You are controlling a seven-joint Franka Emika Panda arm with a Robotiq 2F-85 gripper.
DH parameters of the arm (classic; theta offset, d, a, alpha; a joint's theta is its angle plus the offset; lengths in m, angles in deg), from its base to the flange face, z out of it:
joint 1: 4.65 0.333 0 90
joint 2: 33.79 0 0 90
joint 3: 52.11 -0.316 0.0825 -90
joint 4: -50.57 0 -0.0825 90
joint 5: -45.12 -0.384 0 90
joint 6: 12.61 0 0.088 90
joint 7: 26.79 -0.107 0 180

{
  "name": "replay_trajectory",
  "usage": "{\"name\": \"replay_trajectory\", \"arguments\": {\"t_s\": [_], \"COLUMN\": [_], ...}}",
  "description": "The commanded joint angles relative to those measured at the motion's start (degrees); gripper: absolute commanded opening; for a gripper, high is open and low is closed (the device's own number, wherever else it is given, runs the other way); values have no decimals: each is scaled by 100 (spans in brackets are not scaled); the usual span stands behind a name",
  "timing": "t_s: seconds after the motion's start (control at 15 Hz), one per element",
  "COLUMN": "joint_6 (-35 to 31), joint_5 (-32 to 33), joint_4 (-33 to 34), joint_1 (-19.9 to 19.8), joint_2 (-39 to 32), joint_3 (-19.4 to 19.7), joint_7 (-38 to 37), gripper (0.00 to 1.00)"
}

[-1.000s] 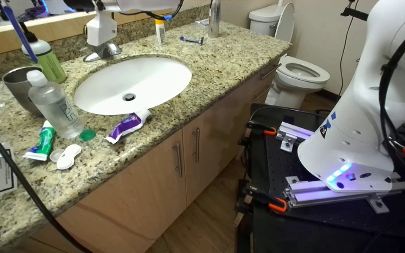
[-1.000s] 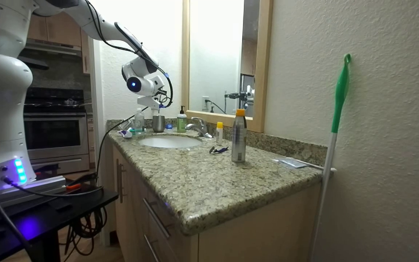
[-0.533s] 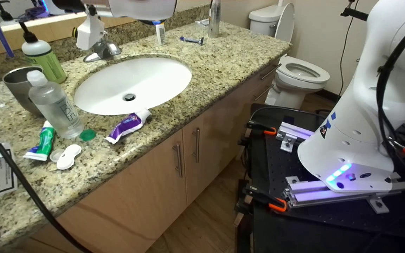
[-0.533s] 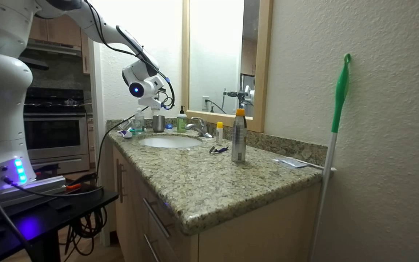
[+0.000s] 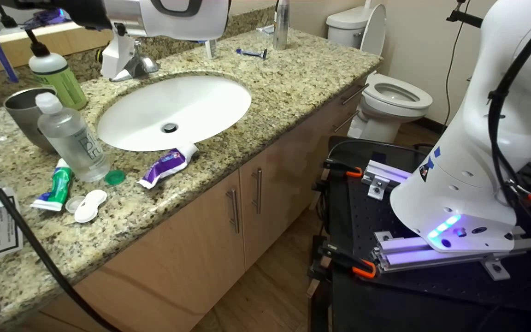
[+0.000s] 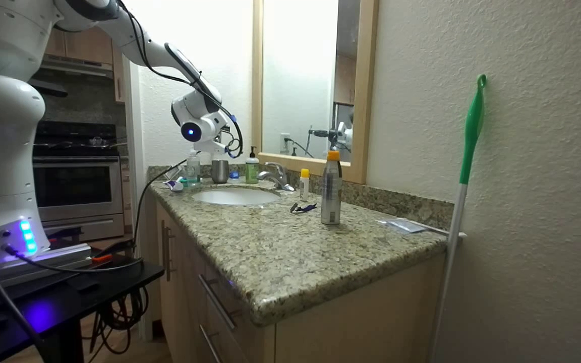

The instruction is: Pick up the toothbrush from the countertop and put it in the silver cup.

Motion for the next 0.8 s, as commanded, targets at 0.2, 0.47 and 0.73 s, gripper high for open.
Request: {"name": "replay_trajectory", "arguments": {"t_s": [0.2,0.47,0.73], "joint_6": [-28,-43,43], "joint_5": [-42,20,-37], "joint_4": [-107,-87,151], "joint_1": [-78,-60,125], "joint_2": [-92,-85,-414], "joint_3": [-42,-44,263], "joint_7": [0,-21,39], "gripper": [2,7,2]}}
